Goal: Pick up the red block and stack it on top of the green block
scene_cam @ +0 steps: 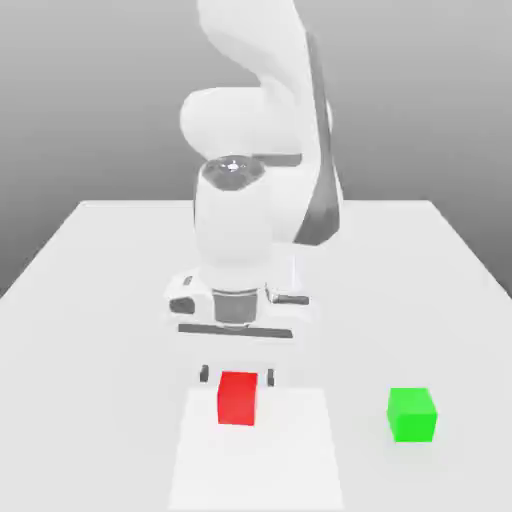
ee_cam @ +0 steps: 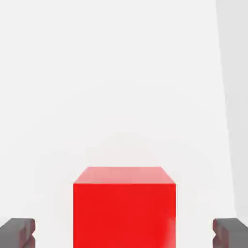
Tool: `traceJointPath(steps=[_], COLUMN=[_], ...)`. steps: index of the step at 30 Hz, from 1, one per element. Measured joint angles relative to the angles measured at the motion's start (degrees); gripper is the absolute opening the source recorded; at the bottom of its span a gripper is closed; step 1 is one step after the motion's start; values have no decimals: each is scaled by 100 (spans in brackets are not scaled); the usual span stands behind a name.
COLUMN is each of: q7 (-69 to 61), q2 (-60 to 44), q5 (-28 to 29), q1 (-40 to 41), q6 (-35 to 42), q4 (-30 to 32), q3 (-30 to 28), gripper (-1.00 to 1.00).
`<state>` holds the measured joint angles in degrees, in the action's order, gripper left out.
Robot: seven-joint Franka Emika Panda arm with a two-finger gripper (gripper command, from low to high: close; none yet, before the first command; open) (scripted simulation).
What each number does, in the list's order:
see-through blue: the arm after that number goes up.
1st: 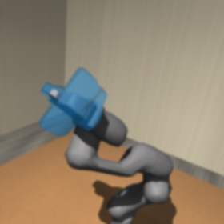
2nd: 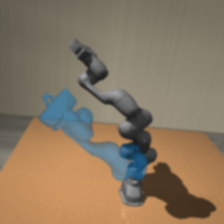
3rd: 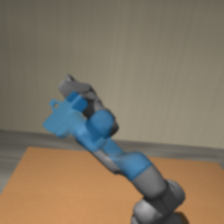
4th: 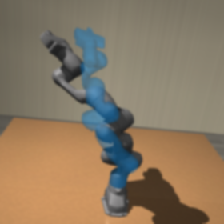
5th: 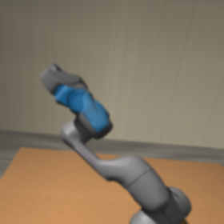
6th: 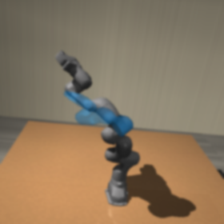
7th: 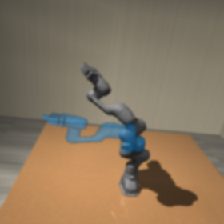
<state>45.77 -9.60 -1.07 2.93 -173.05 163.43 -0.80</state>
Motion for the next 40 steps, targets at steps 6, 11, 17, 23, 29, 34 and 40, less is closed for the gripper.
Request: traceJointPath(steps=[6, 11, 17, 23, 29, 34, 40], q7=[10, 44, 410, 1883, 3387, 4210, 4450], q2=[-148, 344, 1298, 1254, 1150, 669, -27], q5=[7, 59, 131, 129, 78, 252, 549], q1=[21, 2, -166, -962, -1843, -2359, -2431], q6=[-127, 294, 1208, 1616, 1996, 1757, 1111], q4=[-20, 51, 89, -367, -852, -1097, -1133], q3=[20, -11, 131, 647, 1089, 1087, 871], gripper=[-100, -100, -100, -100, -100, -100, 100])
